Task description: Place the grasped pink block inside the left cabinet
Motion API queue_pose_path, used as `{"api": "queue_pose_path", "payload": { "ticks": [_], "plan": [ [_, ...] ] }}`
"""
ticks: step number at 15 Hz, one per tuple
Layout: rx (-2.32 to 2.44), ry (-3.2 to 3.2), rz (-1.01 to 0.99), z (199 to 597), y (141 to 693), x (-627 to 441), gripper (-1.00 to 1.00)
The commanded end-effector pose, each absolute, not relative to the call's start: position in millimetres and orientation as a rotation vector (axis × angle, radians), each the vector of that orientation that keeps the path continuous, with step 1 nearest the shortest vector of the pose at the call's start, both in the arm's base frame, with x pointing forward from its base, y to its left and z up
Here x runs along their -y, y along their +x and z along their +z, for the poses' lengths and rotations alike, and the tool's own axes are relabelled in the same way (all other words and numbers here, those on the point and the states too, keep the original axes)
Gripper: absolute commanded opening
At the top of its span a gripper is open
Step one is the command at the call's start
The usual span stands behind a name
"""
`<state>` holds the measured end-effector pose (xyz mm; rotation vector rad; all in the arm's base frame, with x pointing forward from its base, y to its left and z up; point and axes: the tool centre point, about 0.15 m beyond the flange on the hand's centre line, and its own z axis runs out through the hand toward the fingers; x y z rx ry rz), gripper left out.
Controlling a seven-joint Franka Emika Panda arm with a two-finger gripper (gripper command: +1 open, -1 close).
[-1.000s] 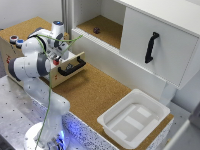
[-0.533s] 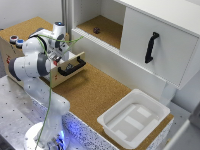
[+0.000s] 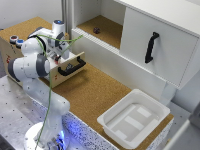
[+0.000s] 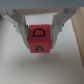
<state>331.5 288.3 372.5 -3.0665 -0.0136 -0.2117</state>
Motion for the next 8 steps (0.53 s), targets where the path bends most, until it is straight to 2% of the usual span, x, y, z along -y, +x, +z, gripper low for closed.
{"api": "queue_pose_path", "payload": {
  "ticks": [1,8],
  "plan": [
    [-0.038,-3.192,-0.275,435,387,-282,-1.0],
    [-0.119,-3.22,-0.411,491,481,-218,-1.0]
  ]
}}
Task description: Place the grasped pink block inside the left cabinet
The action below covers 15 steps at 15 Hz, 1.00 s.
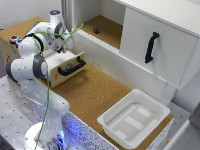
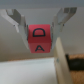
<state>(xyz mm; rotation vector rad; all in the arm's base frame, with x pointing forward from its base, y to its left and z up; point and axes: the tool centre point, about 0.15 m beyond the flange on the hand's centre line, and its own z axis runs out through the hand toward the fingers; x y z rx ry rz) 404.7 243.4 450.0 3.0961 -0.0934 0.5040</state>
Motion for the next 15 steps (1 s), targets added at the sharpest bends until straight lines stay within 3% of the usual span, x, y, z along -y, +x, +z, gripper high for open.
{"api": "queue_pose_path", "payload": {
  "ticks": [1,8,15],
  "plan": [
    [0.106,3.0,0.409,496,501,-205,-1.0],
    [-0.011,3.01,0.458,485,603,-169,-1.0],
    [0.022,3.003,0.561,466,665,-160,-1.0]
  ]
}}
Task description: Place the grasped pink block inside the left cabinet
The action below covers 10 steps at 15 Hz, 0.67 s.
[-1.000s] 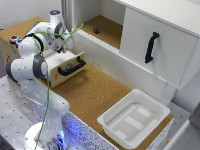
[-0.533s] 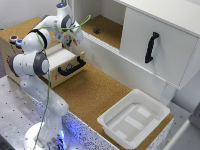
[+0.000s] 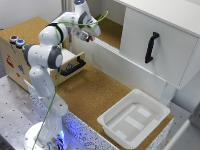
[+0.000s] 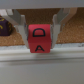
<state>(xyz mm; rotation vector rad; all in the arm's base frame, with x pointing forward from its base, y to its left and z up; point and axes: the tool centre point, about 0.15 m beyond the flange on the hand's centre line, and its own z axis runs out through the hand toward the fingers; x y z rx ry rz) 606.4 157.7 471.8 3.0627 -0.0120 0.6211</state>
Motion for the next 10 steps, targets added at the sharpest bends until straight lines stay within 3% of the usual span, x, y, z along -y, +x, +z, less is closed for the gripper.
{"api": "queue_pose_path", "payload": {
  "ticks": [1,9,10],
  "plan": [
    [0.026,3.004,0.581,464,670,-162,-1.0],
    [0.075,2.963,0.678,442,683,-160,-1.0],
    [0.063,2.938,0.691,436,679,-162,1.0]
  ]
}}
